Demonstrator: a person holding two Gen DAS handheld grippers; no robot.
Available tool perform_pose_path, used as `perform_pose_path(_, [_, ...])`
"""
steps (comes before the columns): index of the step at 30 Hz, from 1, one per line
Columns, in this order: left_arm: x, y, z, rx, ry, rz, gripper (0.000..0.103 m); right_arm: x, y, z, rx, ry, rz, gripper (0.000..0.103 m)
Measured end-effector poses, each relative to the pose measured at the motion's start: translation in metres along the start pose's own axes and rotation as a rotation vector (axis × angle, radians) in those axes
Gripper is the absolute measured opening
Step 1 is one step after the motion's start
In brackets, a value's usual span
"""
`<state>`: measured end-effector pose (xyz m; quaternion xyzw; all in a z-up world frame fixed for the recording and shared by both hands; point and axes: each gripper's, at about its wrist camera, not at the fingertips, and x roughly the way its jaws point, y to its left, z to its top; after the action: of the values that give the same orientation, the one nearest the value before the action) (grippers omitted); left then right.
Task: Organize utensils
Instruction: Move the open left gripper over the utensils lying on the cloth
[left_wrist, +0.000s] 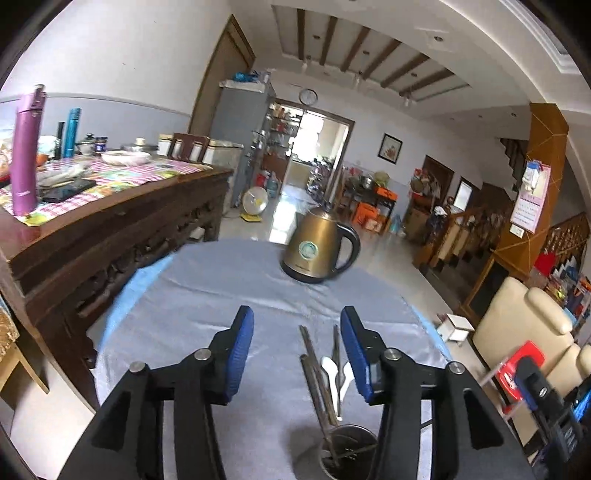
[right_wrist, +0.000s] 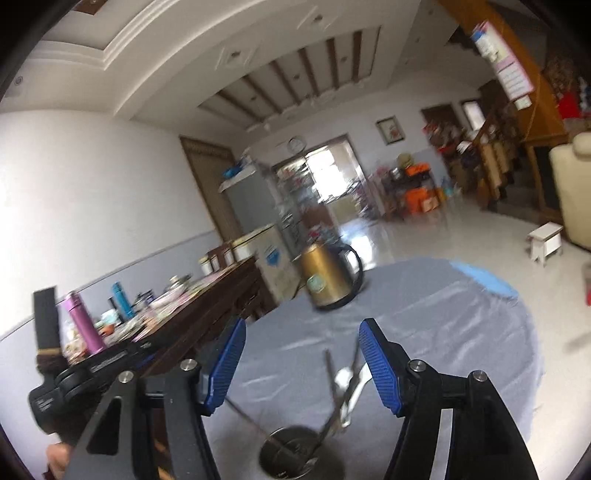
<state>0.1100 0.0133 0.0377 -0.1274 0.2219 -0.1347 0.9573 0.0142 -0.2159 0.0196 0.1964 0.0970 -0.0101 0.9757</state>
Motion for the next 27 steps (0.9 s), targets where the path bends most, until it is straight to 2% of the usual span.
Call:
perform_pose_path(2, [-0.004,0.012,0.0,-0.022,-0.014,0.022,0.062,-0.004,-0.011,0.003,0.042,-0.025,-0.029,0.068])
perform_pose_path(4, [-0.005,0.023,0.0,-0.045,-0.019,0.047,0.065,-0.003,-0.026,0.006,0.099,-0.025,-0.063,0.068])
perform_pose_path(9, [0.01,0.057,-0.007,-0.124,0.046,0.114,0.065,0.007,-0.069,0.007,0.225,0.026,-0.149,0.068])
perform_pose_path(12, [0.019,0.079,-0.013,-0.188,0.082,0.137,0.065,0.012,-0.089,0.001,0.283,0.065,-0.175,0.066])
perform_pose_path(15, [0.033,0.093,-0.018,-0.208,0.116,0.159,0.065,0.02,-0.104,-0.006,0.303,0.111,-0.196,0.063])
perform_pose_path(22, [0.083,0.112,-0.044,-0.203,0.257,0.172,0.065,0.06,-0.125,-0.039,0.314,0.27,-0.172,0.049])
perform_pose_path(27, [0.13,0.126,-0.057,-0.205,0.381,0.151,0.065,0.114,-0.135,-0.061,0.29,0.387,-0.125,0.045])
